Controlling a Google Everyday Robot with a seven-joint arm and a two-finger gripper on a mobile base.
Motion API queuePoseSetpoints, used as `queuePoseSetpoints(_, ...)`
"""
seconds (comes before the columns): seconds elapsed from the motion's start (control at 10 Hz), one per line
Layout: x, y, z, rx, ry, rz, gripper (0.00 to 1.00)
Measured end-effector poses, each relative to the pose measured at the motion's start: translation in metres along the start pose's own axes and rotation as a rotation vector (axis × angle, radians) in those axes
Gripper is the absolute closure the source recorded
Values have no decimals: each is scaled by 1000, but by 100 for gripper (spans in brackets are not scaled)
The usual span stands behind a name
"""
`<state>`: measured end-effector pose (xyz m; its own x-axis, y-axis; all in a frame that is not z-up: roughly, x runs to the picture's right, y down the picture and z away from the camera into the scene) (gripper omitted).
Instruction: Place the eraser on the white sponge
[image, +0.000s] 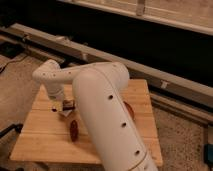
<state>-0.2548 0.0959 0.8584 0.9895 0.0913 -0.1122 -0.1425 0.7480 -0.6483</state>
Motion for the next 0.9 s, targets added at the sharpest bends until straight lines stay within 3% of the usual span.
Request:
queuePoseSetpoints(0.2, -7, -6, 0, 11, -10, 8, 20)
queuePoseSetpoints(0.9, -14, -15, 16, 4, -22, 9, 20)
